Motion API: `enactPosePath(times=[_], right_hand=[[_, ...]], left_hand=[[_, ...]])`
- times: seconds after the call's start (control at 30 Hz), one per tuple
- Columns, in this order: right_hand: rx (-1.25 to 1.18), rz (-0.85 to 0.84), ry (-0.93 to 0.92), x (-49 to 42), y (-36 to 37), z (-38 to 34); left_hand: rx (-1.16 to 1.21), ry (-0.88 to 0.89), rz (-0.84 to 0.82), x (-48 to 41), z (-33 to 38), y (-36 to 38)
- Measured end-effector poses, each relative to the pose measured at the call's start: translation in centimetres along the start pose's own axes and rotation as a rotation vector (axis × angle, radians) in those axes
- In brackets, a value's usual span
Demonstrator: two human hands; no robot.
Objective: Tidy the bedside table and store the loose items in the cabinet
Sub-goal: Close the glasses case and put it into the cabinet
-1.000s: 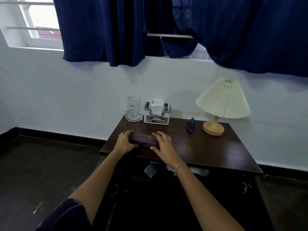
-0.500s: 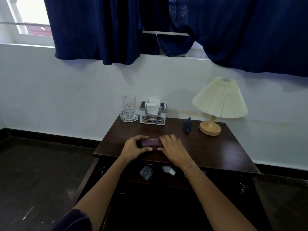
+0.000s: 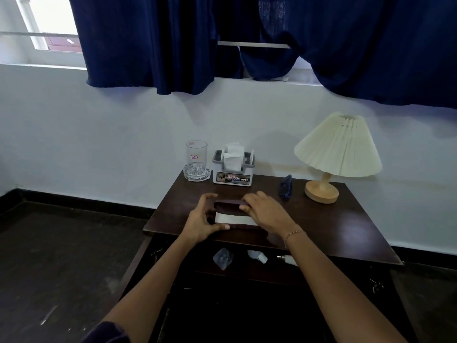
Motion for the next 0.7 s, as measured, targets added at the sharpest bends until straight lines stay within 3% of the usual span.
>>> enactPosePath(times=[0.43,0.57,0.7], right_hand=[[-0.518,0.139,0.326,-2.3,1.1,2.7],[-0.316,0.312,0.506,-1.3,0.6,5.9],[-0.122,0.164,0.742,0.3,1.1,9.0]], left_hand=[[0.083,-0.004,-0.010,-0.4,-1.0,0.5],[0.090,-0.021,-0.024,-0.5,-1.1,0.6],[0.101,-0.015,-0.020,-0.5,-1.1,0.6]])
Point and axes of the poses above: each hand's wrist, its own x-axis away from the middle knuckle, its own y-axis out of the palm, z = x × y, the point moved 3 cm from there along -x, towards the middle knuckle
